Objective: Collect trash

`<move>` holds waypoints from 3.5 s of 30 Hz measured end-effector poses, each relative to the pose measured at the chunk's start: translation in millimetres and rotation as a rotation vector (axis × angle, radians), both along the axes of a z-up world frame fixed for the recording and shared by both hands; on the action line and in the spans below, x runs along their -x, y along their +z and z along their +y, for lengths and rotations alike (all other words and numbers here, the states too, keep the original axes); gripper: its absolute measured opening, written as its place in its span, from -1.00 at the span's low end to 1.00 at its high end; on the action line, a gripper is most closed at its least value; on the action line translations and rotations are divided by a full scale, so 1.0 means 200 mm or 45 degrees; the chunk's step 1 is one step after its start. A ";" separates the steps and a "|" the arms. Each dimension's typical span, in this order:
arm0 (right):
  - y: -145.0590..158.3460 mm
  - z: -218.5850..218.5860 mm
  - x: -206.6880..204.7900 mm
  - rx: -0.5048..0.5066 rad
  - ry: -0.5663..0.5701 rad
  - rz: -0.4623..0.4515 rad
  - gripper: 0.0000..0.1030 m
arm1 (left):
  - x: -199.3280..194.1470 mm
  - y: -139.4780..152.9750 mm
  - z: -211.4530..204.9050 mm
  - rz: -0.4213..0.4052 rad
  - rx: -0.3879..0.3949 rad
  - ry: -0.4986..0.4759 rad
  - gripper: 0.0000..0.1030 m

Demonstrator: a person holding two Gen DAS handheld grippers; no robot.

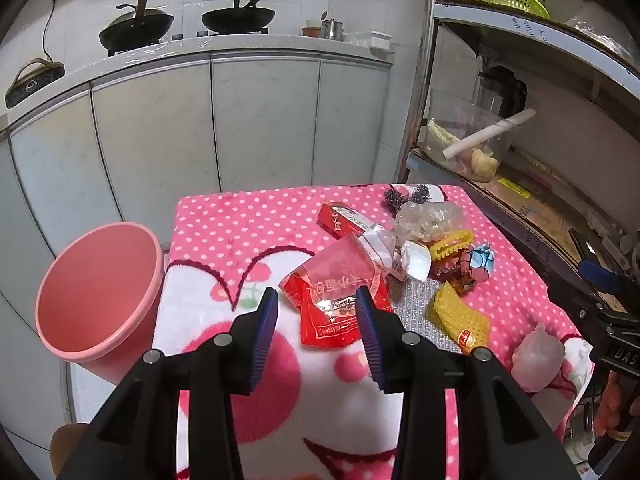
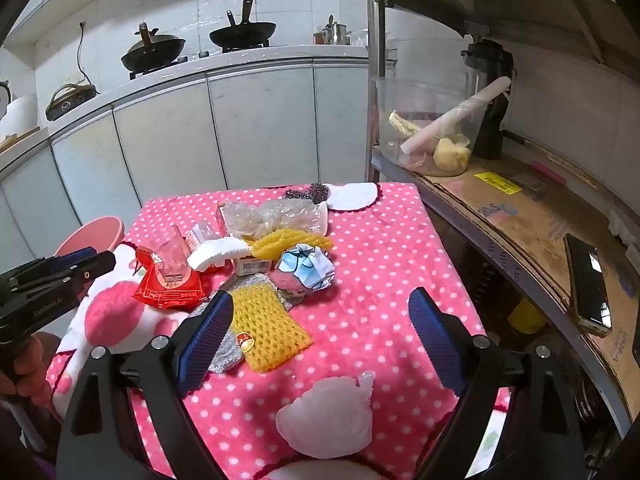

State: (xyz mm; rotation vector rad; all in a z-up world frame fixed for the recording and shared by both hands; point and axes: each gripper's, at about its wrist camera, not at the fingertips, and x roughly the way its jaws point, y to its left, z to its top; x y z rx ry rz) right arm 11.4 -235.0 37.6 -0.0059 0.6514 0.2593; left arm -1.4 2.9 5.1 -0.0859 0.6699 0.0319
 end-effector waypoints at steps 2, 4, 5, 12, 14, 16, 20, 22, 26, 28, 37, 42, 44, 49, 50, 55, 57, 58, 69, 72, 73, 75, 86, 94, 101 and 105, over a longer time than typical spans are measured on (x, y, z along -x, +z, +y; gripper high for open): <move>0.00 0.00 0.00 -0.002 0.000 0.000 0.74 | 0.00 0.00 0.00 0.001 0.001 0.000 -0.23; 0.00 0.00 0.00 0.000 0.001 0.000 0.74 | 0.00 0.01 0.00 0.001 0.002 0.000 -0.23; 0.00 0.00 0.00 0.000 0.002 0.000 0.74 | -0.01 0.01 0.00 0.001 0.003 0.001 -0.23; 0.00 0.01 0.00 0.002 0.004 0.004 0.74 | 0.00 0.00 -0.01 -0.002 -0.002 0.000 -0.23; 0.01 0.01 0.00 0.000 0.005 0.004 0.74 | 0.00 0.00 0.00 -0.002 -0.003 0.000 -0.23; 0.00 0.01 0.01 0.002 0.004 0.002 0.74 | 0.00 0.00 0.00 -0.003 -0.001 -0.001 -0.23; 0.01 0.01 0.01 0.001 0.005 0.002 0.74 | 0.00 0.00 -0.01 -0.007 -0.007 0.001 -0.23; 0.01 0.02 0.01 0.000 0.005 0.002 0.74 | 0.01 0.01 -0.02 -0.011 -0.010 0.000 -0.23; 0.01 0.01 0.01 -0.001 0.005 0.000 0.74 | 0.01 0.01 -0.02 -0.012 -0.010 0.000 -0.23; 0.01 0.02 0.01 -0.001 0.008 -0.003 0.74 | 0.01 0.02 -0.01 -0.014 -0.009 0.003 -0.23; 0.02 0.03 0.02 -0.002 0.011 -0.009 0.74 | 0.02 0.03 -0.01 -0.017 -0.008 0.005 -0.22; 0.02 0.03 0.02 -0.002 0.011 -0.010 0.74 | 0.02 0.03 -0.01 -0.023 -0.010 0.002 -0.21; 0.03 0.03 0.02 -0.002 0.012 -0.012 0.74 | 0.03 0.04 -0.02 -0.027 -0.011 0.000 -0.20; 0.05 0.02 0.04 -0.007 0.015 -0.022 0.74 | 0.04 0.05 -0.02 -0.032 -0.012 -0.001 -0.19; 0.05 0.02 0.04 -0.007 0.015 -0.025 0.74 | 0.04 0.05 -0.02 -0.031 -0.013 0.000 -0.17; 0.05 0.03 0.05 -0.008 0.019 -0.034 0.74 | 0.05 0.05 -0.02 -0.034 -0.011 0.000 -0.14; 0.06 0.03 0.06 -0.007 0.020 -0.038 0.74 | 0.05 0.05 -0.02 -0.037 -0.012 -0.001 -0.12; 0.06 0.02 0.06 -0.007 0.020 -0.040 0.74 | 0.06 0.05 -0.02 -0.039 -0.011 -0.002 -0.12; 0.08 -0.02 0.10 0.003 0.016 -0.067 0.74 | 0.10 0.07 0.03 -0.066 0.054 -0.064 0.08; 0.07 -0.05 0.12 0.008 0.009 -0.063 0.74 | 0.11 0.04 0.07 -0.045 0.083 -0.073 0.08; 0.06 -0.06 0.13 0.010 0.006 -0.056 0.74 | 0.11 0.02 0.08 -0.036 0.095 -0.072 0.08; 0.04 -0.08 0.15 0.007 0.000 -0.042 0.74 | 0.11 -0.01 0.11 -0.004 0.126 -0.061 0.08; -0.07 -0.15 0.22 -0.025 0.037 0.011 0.74 | 0.06 -0.17 0.18 0.112 0.221 -0.102 0.05; -0.13 -0.18 0.22 -0.045 0.042 0.049 0.74 | -0.13 -0.27 0.16 0.207 0.236 -0.102 0.01; -0.17 -0.21 0.19 -0.072 0.042 0.088 0.74 | -0.23 -0.33 0.11 0.260 0.230 -0.116 -0.54; -0.19 -0.21 0.18 -0.082 0.060 0.108 0.74 | -0.22 -0.33 0.10 0.239 0.215 -0.124 -0.77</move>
